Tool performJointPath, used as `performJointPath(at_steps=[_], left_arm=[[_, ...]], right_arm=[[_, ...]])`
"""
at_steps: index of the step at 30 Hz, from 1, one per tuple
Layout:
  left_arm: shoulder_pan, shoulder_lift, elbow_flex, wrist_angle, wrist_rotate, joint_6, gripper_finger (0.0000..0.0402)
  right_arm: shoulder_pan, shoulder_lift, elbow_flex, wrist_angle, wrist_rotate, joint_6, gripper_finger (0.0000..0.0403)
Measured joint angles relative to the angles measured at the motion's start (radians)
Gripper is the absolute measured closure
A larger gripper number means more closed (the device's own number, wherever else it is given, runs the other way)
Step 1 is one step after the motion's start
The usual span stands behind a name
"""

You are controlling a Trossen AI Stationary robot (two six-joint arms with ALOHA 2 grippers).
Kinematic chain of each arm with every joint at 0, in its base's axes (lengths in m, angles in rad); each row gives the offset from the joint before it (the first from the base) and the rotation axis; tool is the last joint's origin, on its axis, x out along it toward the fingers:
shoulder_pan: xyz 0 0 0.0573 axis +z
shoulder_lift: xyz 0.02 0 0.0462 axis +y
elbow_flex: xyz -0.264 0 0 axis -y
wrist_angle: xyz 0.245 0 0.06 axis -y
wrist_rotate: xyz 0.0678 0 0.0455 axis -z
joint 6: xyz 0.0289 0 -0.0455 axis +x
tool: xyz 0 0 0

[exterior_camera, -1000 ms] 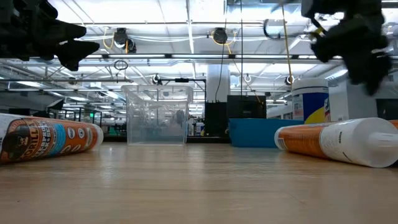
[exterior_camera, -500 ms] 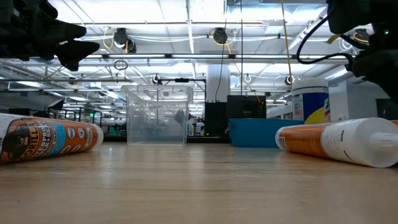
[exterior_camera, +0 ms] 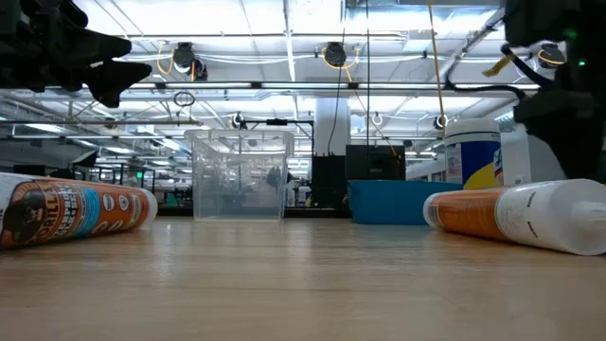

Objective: Pick & place silicon tubes, Sealant and Lysol wipes
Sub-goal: Put the left blue sealant into the transparent bin

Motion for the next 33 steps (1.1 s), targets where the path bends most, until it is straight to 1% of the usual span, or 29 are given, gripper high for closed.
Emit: performJointPath(at_steps=[1, 4, 7, 14, 19, 22, 24, 28, 31, 33], left_arm=[[0.000, 0.000, 0.000, -0.001, 0.001, 0.000, 0.0146], [0.000, 0.007, 0.002, 0.009, 0.000, 0.000, 0.0146], [0.000, 0.006, 0.001, 0.004, 0.001, 0.000, 0.0146], [0.000, 0.006, 0.001, -0.004, 0.001, 0.000, 0.0146], [0.000, 0.006, 0.001, -0.002, 0.001, 0.000, 0.0146], [0.000, 0.006, 0.001, -0.002, 0.001, 0.000, 0.0146], [0.000, 0.006, 0.001, -0.002, 0.001, 0.000, 0.0146], [0.000, 0.006, 0.001, -0.002, 0.001, 0.000, 0.0146], [0.000, 0.006, 0.000, -0.002, 0.001, 0.000, 0.0146], [0.000, 0.006, 0.000, -0.002, 0.001, 0.000, 0.0146]], right_arm=[[0.002, 0.011, -0.004, 0.041, -0.003, -0.004, 0.0027], [0.005, 0.041, -0.027, 0.080, -0.028, -0.002, 0.0027], [0.008, 0.070, -0.027, 0.073, -0.030, -0.002, 0.0027], [0.011, 0.094, -0.027, 0.083, -0.026, 0.009, 0.0027], [0.011, 0.083, -0.014, 0.142, -0.024, -0.022, 0.0027], [0.011, 0.048, 0.007, 0.134, -0.022, -0.040, 0.0027], [0.010, 0.026, 0.019, 0.133, -0.001, -0.056, 0.0028], [0.009, -0.020, 0.041, 0.222, 0.053, -0.087, 0.0028], [0.009, -0.022, 0.041, 0.313, 0.075, -0.116, 0.0028], [0.009, -0.004, 0.043, 0.343, 0.077, -0.134, 0.0028]])
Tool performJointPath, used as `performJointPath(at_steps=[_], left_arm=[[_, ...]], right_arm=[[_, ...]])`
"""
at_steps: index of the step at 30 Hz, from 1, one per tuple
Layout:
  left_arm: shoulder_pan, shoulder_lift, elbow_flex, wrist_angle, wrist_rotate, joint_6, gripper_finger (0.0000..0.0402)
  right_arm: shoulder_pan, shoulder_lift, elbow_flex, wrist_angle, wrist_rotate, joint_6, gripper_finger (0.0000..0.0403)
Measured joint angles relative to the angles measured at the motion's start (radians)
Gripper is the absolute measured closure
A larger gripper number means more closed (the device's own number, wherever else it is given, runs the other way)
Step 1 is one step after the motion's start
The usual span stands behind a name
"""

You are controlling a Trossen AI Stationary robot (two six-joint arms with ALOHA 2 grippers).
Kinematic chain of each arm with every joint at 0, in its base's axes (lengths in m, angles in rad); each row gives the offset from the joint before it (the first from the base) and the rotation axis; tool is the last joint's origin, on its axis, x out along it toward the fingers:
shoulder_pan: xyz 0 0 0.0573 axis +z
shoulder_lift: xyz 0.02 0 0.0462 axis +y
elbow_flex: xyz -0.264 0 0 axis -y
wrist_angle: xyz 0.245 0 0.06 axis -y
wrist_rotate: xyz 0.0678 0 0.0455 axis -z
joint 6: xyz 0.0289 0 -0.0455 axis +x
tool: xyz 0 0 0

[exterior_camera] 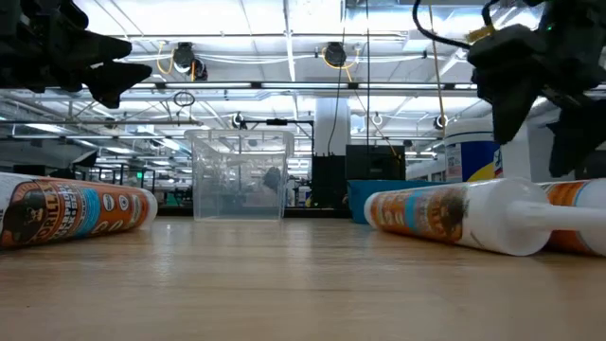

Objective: Pick & place silicon tubes, Sealant and Lysol wipes
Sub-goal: Put the left blue sealant into the transparent bin

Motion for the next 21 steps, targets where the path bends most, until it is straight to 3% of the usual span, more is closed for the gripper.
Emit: performJointPath(at_steps=[12, 21], left_arm=[[0.000, 0.000, 0.000, 0.000, 0.000, 0.000, 0.0146], [0.000, 0.000, 0.000, 0.000, 0.000, 0.000, 0.0146]], right_arm=[[0.000, 0.258, 0.000, -0.040, -0.158, -0.037, 0.0028], [0.013, 0.386, 0.005, 0.010, -0.188, -0.154, 0.0027]])
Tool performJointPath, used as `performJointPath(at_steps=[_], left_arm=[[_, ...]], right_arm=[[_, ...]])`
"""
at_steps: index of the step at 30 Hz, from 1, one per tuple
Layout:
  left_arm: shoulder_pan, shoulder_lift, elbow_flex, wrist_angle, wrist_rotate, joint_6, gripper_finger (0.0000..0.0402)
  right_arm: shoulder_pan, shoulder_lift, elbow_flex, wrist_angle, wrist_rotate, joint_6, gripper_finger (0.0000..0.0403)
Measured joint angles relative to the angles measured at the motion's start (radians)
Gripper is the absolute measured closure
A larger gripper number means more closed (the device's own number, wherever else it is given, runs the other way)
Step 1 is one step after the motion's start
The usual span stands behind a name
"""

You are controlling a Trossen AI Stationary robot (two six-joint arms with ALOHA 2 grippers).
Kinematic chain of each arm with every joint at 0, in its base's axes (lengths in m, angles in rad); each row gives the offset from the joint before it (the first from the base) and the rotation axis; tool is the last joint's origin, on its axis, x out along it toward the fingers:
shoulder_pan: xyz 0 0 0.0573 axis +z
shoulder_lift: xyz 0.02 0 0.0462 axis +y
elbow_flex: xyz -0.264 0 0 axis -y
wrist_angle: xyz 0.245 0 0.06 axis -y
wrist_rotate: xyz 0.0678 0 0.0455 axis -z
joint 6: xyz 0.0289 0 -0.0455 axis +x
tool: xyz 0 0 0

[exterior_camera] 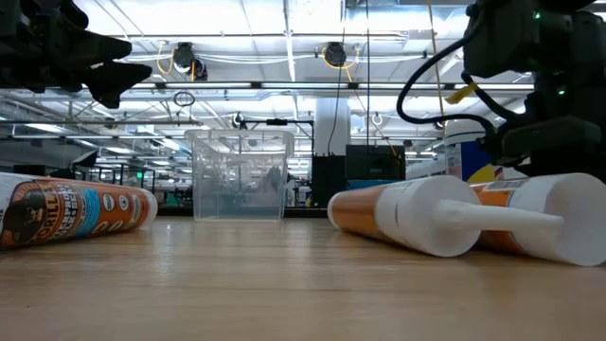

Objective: Pick & place silicon tubes, Sealant and Lysol wipes
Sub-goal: Put the left blue sealant into the transparent bin

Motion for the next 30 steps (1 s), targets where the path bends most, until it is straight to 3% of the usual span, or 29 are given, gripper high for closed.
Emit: performJointPath(at_steps=[6, 14, 20, 30], left_arm=[[0.000, 0.000, 0.000, 0.000, 0.000, 0.000, 0.0146], [0.000, 0.000, 0.000, 0.000, 0.000, 0.000, 0.0146], [0.000, 0.000, 0.000, 0.000, 0.000, 0.000, 0.0146], [0.000, 0.000, -0.001, 0.002, 0.000, 0.000, 0.0146]], right_arm=[[-0.019, -0.007, -0.002, -0.006, -0.004, -0.001, 0.0056], [-0.019, -0.006, -0.003, -0.002, 0.012, -0.019, 0.0197], [-0.018, -0.017, 0.004, 0.007, 0.060, -0.082, 0.0201], [0.029, -0.199, 0.179, 0.034, 0.347, -0.350, 0.0201]])
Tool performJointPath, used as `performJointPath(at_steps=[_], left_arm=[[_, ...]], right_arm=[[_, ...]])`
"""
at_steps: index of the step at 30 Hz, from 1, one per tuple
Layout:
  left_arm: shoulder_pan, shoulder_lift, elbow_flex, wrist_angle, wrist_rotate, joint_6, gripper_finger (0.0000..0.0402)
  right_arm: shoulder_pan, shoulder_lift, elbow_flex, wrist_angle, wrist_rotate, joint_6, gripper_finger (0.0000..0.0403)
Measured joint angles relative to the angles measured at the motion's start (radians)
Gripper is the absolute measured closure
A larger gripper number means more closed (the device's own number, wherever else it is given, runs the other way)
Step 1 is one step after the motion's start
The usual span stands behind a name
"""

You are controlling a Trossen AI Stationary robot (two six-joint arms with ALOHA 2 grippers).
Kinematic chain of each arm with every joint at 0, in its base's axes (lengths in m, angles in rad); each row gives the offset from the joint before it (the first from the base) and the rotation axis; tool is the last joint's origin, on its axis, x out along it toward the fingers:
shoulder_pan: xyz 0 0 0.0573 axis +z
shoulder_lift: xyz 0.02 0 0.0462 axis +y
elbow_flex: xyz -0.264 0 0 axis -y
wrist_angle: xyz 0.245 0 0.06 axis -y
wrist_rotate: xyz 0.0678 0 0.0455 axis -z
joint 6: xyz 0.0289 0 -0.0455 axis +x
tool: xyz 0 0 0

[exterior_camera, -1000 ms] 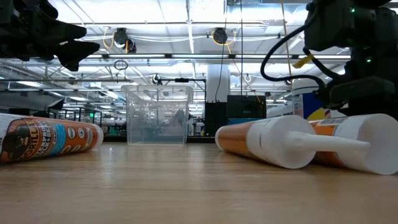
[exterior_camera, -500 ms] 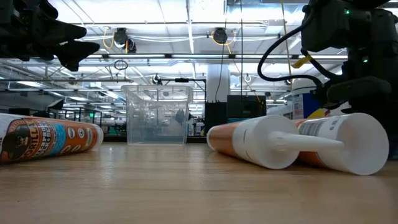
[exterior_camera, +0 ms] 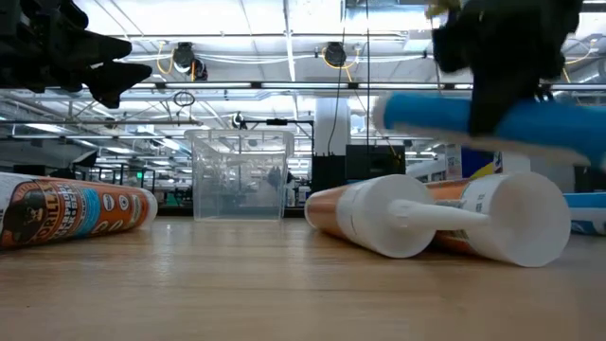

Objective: Pick & place silicon tubes, Sealant and Lysol wipes
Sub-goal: Put the left blue sealant into the transparent bin

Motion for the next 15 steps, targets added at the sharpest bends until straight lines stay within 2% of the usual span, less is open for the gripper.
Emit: performJointPath(at_steps=[3, 8, 12, 15], left_arm=[[0.000, 0.000, 0.000, 0.000, 0.000, 0.000, 0.0146], [0.000, 0.000, 0.000, -0.001, 0.000, 0.000, 0.0146], [0.000, 0.000, 0.000, -0.002, 0.000, 0.000, 0.0146], [0.000, 0.000, 0.000, -0.002, 0.000, 0.000, 0.0146]], right_arm=[[0.024, -0.080, 0.033, 0.050, 0.123, -0.163, 0.0201], [0.040, -0.157, -0.024, 0.308, 0.330, -0.572, 0.0201], [0.024, -0.162, -0.145, 0.699, 0.344, -0.924, 0.0201], [0.002, -0.145, -0.246, 0.980, 0.287, -1.112, 0.0201]])
